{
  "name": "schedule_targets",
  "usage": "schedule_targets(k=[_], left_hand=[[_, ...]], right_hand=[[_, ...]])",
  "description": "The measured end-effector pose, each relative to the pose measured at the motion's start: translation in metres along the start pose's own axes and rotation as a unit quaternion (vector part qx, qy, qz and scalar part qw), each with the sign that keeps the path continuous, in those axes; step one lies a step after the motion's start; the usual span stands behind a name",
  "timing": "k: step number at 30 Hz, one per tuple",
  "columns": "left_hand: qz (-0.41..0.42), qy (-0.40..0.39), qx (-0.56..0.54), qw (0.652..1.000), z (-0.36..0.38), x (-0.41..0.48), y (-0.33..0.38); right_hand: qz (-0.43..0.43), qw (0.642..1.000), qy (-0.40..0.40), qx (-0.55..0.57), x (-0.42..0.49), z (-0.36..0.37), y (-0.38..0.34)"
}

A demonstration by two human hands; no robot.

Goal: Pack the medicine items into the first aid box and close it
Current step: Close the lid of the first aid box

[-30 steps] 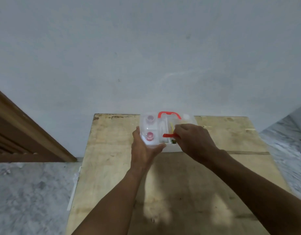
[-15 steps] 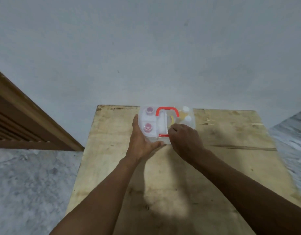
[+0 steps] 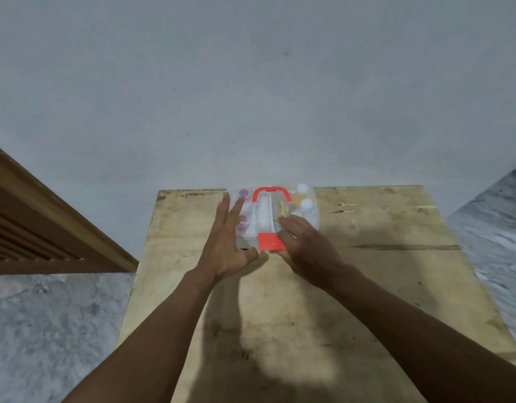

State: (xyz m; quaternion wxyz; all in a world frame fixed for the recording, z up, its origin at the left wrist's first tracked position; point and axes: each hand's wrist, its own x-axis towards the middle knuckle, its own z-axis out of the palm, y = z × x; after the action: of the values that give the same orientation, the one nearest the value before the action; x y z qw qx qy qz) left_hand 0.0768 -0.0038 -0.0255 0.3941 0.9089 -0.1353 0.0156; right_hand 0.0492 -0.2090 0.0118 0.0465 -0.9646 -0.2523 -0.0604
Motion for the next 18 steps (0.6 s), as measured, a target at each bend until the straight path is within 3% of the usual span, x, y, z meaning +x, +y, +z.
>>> schedule_targets(k=[5, 8, 11, 18], left_hand=[[0.01, -0.02, 0.057, 0.998, -0.004, -0.001, 0.002], [0.011, -0.019, 0.066, 0.998, -0.007, -0.001, 0.004], [0.002, -0.009, 0.06, 0.998, -0.008, -0.002, 0.009], [0.002, 0.012, 0.025, 1.0, -0.002, -0.004, 0.008]], right_hand=[[0.017, 0.998, 0.001, 0.06, -0.007, -0.007, 0.006], [0.116, 0.989, 0.063, 0.073, -0.008, 0.0, 0.017], [0.2, 0.969, 0.066, 0.127, -0.009, 0.009, 0.027], [0.217, 0.956, 0.117, 0.159, -0.011, 0.034, 0.032]])
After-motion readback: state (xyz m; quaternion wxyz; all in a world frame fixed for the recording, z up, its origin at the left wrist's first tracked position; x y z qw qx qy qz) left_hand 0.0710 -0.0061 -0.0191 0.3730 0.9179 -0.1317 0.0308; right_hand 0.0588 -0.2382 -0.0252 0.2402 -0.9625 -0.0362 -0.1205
